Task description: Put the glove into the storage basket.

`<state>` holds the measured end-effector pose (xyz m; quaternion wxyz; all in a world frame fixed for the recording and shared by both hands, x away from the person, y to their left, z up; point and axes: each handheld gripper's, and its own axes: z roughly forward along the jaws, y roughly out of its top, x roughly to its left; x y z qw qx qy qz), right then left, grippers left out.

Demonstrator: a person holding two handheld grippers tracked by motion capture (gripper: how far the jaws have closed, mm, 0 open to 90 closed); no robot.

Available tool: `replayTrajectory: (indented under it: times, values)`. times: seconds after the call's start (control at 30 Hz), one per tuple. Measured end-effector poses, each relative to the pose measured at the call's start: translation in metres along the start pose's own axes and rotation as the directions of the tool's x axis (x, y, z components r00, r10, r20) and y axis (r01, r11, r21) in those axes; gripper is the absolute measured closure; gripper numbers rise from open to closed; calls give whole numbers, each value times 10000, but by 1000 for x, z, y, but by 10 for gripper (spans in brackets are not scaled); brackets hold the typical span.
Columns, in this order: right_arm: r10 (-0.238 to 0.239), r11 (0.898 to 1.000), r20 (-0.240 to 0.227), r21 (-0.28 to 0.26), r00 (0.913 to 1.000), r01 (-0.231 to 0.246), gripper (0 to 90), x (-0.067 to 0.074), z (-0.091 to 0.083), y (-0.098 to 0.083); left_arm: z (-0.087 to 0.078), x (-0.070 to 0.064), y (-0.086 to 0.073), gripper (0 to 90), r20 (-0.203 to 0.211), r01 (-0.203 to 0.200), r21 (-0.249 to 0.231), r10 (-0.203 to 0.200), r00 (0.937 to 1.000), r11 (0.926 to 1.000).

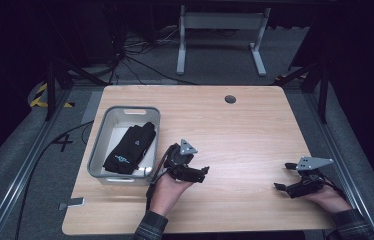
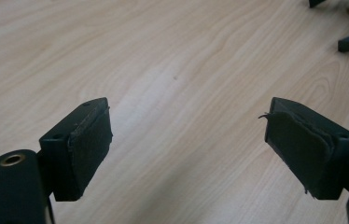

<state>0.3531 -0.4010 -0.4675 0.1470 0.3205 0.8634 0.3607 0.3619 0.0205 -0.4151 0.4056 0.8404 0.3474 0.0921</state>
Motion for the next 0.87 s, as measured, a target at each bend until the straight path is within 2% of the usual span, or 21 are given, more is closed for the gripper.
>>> replayTrajectory:
  times: [0.17,0.33,0.37,0.6,0.7,0.87]
  values:
    - [-4,10000,1,-1,10000,4,76,0,0,0,16,-11,-13,154,201,-152,431,144,9997,9990]
    - [-1,10000,1,-1,10000,1,75,0,0,0,32,-20,-24,153,265,-414,995,389,9989,9942]
    - [-1,10000,1,0,10000,1,75,0,0,0,34,-21,-24,153,240,-574,1126,550,9982,9920]
    - [-1,10000,1,0,10000,1,75,0,0,0,43,-26,-28,147,101,-835,1483,829,9965,9854]
    - [0,10000,0,-1,10000,0,76,0,0,0,44,-26,-28,146,166,-787,1573,771,9969,9844]
    - [-4,10000,-2,1,10000,4,75,0,0,0,47,-26,-29,129,92,-999,1717,998,9950,9801]
